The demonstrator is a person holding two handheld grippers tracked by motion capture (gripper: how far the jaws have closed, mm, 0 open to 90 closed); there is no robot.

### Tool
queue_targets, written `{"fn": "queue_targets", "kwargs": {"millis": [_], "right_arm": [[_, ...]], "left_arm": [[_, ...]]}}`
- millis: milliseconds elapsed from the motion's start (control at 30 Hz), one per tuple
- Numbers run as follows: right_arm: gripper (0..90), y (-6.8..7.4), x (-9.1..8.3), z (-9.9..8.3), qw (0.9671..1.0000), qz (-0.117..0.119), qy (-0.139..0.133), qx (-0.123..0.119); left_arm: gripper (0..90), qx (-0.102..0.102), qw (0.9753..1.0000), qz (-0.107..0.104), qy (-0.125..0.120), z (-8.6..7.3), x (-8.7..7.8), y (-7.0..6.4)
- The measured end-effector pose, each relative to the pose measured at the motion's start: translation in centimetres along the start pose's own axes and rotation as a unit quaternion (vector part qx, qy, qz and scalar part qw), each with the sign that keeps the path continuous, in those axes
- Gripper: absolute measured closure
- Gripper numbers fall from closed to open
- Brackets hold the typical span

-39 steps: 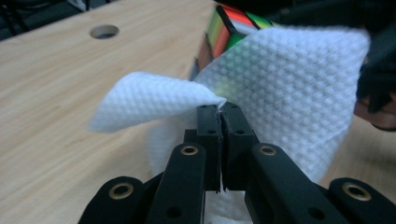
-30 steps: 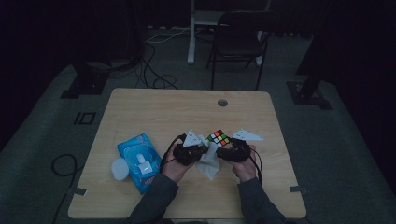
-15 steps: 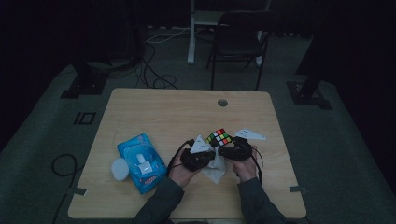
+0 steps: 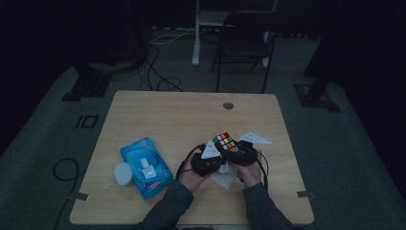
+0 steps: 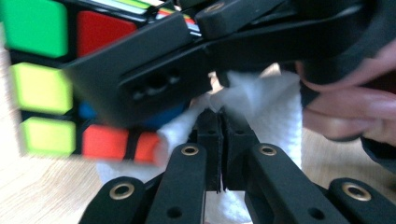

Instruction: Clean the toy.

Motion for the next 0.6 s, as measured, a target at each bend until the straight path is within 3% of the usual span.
{"fn": "queue_targets", "kwargs": {"millis": [167,400,600], "right_arm": [[33.8,0.68,0.24,0.05,1.0,-0.002,0.002,-0.007],[33.8,0.42,0.11,0.09,0.9999,0.005,-0.007,0.015],[33.9,0.53,0.1,0.18,0.9998,0.007,-0.012,0.016]], "left_arm": [[88.6,-0.005,0.9999,0.008,-0.01,0.04,0.58,-0.1],[88.6,-0.004,0.9994,0.022,-0.025,0.28,0.67,-0.11],[88.6,-0.009,0.9985,0.033,-0.042,0.45,0.39,-0.15]]}}
Point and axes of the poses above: each handheld gripper's, and its own axes: x roughly forward along the jaws, z roughly out of its top, y roughly to its left, the point moved 8 cm from there along x, roughly forward along the jaws, and after that the axes turned 10 degrees about z, right-handed, at the moved point
